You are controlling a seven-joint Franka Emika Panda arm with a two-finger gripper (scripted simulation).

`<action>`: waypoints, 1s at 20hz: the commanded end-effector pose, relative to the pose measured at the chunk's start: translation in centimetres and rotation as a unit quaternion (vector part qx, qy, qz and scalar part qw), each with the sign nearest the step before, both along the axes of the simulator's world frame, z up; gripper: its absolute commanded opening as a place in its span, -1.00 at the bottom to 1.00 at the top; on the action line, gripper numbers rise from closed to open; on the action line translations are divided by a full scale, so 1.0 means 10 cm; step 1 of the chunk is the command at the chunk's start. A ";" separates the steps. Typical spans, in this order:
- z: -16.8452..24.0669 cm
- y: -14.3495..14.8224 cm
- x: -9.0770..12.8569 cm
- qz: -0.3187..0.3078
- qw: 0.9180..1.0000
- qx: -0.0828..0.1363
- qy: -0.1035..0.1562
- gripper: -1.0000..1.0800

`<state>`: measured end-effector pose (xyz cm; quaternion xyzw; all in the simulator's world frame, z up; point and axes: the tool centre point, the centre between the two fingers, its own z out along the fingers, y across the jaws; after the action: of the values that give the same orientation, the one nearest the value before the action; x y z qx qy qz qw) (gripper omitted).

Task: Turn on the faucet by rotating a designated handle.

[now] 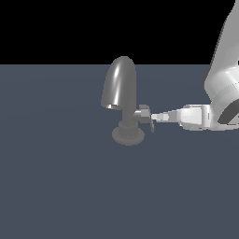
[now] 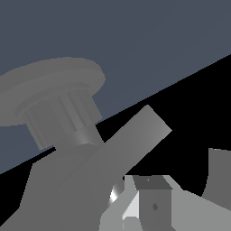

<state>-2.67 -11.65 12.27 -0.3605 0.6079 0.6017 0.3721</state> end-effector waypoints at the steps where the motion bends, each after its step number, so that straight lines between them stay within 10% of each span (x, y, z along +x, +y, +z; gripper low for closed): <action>1: -0.08 0.00 0.02 -0.001 1.000 -0.001 0.003 -1.00; 20: -0.80 0.00 0.19 -0.006 0.999 0.000 0.035 -1.00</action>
<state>-1.20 -12.35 9.19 -0.3566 0.5969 0.6210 0.3618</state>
